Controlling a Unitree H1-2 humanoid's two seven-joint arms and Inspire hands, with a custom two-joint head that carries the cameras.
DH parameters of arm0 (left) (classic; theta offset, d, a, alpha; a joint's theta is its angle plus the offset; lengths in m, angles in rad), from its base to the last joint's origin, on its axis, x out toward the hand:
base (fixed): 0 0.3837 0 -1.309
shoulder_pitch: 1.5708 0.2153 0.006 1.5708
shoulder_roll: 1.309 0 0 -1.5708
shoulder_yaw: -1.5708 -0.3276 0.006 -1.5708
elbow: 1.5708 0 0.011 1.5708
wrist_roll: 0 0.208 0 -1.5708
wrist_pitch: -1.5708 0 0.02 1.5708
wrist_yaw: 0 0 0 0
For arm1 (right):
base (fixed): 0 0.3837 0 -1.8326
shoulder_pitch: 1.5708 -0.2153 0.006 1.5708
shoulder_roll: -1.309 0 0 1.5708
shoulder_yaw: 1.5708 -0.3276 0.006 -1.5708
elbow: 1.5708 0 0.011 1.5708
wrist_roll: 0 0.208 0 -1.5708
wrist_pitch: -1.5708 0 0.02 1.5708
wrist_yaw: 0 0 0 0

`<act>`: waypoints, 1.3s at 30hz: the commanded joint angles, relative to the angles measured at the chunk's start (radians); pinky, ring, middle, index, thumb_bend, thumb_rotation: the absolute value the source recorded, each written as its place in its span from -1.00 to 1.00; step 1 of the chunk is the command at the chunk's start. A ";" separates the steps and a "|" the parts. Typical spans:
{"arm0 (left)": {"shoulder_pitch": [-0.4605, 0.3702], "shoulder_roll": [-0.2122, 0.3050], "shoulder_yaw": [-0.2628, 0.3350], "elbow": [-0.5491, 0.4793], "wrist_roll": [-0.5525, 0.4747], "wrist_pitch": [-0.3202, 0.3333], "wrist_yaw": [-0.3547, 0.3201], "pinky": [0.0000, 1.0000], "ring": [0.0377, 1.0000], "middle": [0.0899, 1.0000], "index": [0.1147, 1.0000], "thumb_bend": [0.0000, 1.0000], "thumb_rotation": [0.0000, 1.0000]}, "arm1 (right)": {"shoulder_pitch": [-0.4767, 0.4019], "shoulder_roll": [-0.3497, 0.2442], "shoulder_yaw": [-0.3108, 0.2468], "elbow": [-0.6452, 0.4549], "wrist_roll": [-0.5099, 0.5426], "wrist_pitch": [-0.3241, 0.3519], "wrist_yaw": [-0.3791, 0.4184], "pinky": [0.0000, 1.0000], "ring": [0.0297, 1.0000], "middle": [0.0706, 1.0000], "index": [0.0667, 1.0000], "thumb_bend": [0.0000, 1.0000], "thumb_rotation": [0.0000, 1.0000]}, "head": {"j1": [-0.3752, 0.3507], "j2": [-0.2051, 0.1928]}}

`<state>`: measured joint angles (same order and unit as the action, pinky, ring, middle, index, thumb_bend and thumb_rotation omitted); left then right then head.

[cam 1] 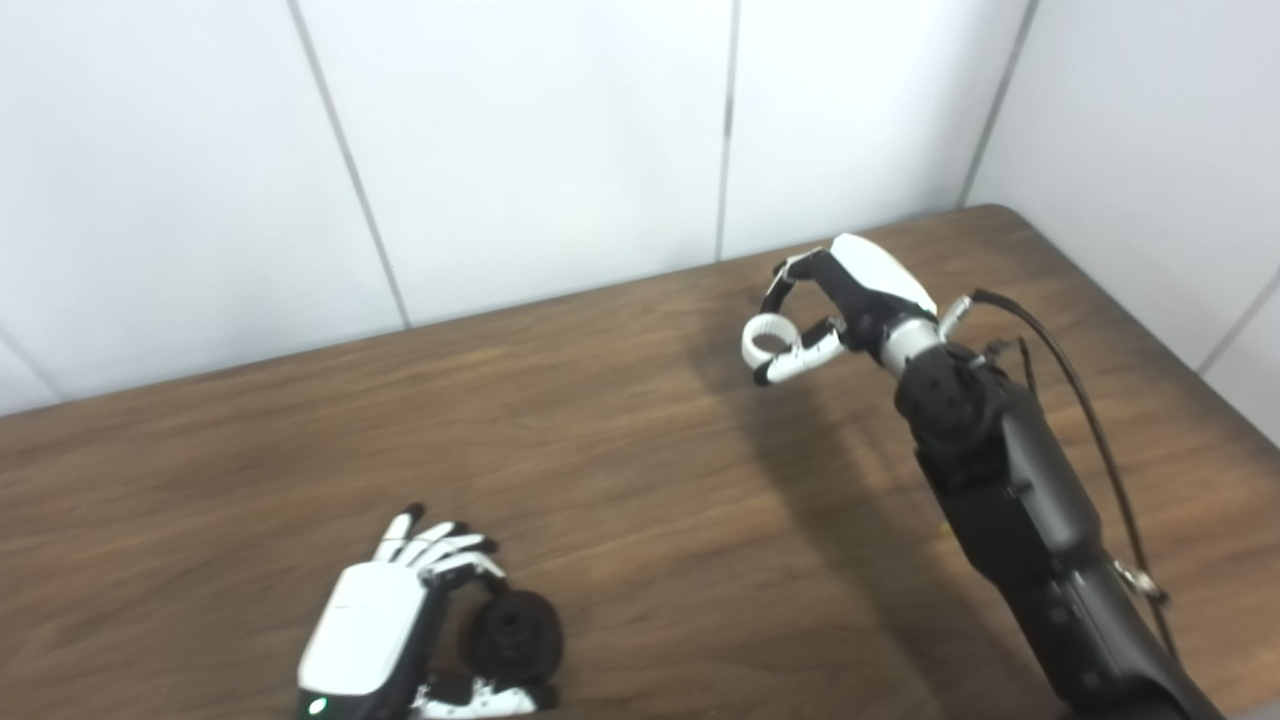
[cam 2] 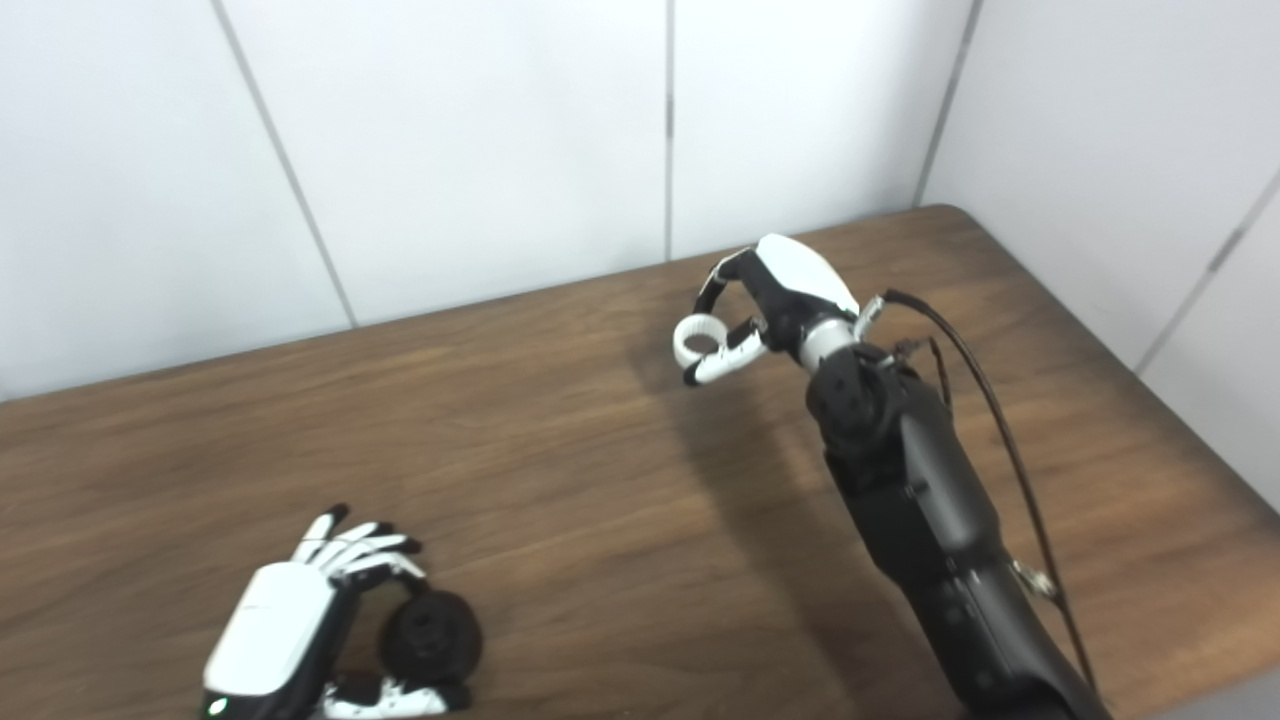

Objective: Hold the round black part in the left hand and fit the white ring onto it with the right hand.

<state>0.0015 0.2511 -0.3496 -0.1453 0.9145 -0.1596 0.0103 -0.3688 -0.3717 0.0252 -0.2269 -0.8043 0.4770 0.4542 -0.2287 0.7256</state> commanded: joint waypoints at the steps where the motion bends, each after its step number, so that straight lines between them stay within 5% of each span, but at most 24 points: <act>1: -0.005 -0.008 -0.005 -0.030 0.019 0.001 0.010 0.94 0.69 0.48 -0.17 0.05 -0.90 | -0.009 -0.005 0.007 -0.067 0.005 -0.008 0.024 0.81 0.86 0.63 -0.10 0.05 -0.73 | 0.020 0.005; 15: 0.002 -0.058 -0.035 -0.060 0.075 0.057 -0.020 0.99 0.73 0.50 -0.17 0.05 -0.89 | 0.083 0.154 0.099 -0.342 -0.029 -0.008 0.246 0.85 0.90 0.69 -0.11 0.05 -0.74 | 0.156 0.044; 24: 0.000 -0.073 -0.046 -0.072 0.099 0.082 -0.032 0.99 0.73 0.50 -0.17 0.05 -0.89 | 0.144 0.180 0.194 -0.441 -0.033 -0.012 0.263 0.80 0.87 0.70 -0.11 0.05 -0.73 | 0.191 0.076; 39: -0.001 -0.095 -0.060 -0.083 0.117 0.106 -0.041 1.00 0.76 0.52 -0.17 0.05 -0.89 | 0.188 0.223 0.242 -0.457 -0.016 -0.012 0.296 0.98 0.93 0.74 -0.11 0.04 -0.74 | 0.211 0.103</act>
<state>0.0167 0.1618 -0.4087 -0.2063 1.0247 -0.0471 -0.0536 -0.1579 -0.1559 0.2643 -0.6553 -0.8274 0.4761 0.7595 -0.0169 0.8283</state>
